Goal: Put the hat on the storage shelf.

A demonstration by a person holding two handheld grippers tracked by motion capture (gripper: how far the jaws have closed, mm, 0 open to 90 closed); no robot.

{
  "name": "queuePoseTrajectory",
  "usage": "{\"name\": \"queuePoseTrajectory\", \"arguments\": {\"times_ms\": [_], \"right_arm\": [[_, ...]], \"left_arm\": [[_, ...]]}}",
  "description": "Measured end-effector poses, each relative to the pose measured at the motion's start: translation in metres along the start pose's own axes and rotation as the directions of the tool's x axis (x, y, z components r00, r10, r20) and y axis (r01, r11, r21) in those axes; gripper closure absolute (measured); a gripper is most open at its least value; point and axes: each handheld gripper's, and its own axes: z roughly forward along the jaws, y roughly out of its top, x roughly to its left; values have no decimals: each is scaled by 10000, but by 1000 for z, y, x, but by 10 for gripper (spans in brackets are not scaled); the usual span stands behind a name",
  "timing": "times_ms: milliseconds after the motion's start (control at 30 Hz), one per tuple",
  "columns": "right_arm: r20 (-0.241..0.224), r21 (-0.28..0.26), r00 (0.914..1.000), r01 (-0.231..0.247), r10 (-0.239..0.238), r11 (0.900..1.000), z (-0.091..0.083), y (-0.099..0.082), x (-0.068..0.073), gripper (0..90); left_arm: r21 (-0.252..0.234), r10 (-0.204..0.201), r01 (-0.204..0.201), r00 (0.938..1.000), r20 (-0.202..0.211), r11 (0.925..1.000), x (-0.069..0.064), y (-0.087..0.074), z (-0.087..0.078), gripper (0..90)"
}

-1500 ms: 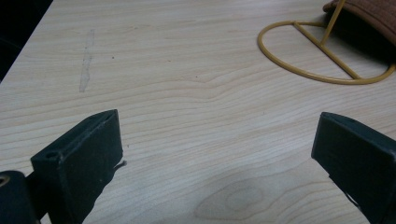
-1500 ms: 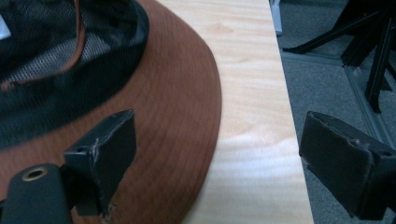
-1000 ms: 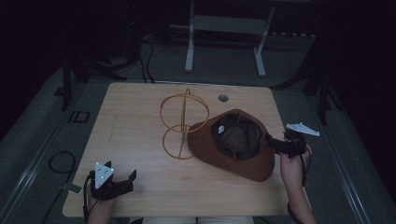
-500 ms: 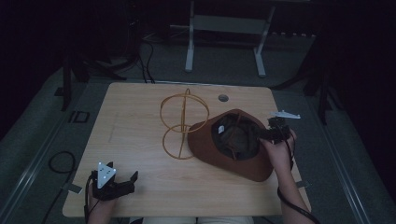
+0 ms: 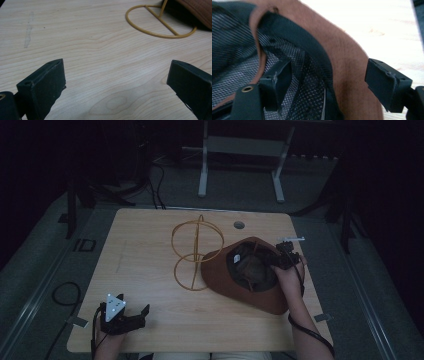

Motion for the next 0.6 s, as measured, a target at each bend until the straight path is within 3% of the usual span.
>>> {"name": "queuePoseTrajectory", "arguments": {"times_ms": [100,167,200,300,333,367,467,567,600], "right_arm": [[119,265,9998,136,-139,9996,9,-2,3,227],[321,491,9987,370,-386,9981,14,-4,6,321],[249,505,9986,460,-474,9977,16,-6,7,325],[818,542,9931,796,-839,9954,22,-12,14,345],[818,542,9931,796,-839,9954,22,-12,14,345],[1178,589,9857,1141,-1204,9917,23,-14,17,380],[1575,702,9741,1528,-1622,9858,25,-17,23,429],[1744,749,9685,1670,-1778,9831,27,-18,24,476],[1801,747,9674,1668,-1778,9832,27,-19,24,541]], "left_arm": [[31,-29,29,10000,1,10000,1,0,0,26],[11,-79,79,10000,-25,10000,1,0,0,26],[22,-67,67,10000,-5,10000,1,0,0,26],[62,-36,36,10000,-15,10000,0,0,0,26],[67,-29,29,10000,-31,10000,0,0,0,26],[75,-12,12,10000,-26,10000,0,0,0,26],[46,-66,66,10000,-54,10000,0,0,0,26],[94,-44,45,10000,-87,9999,0,0,0,26],[132,-28,29,10000,-82,9999,0,0,0,26]]}}
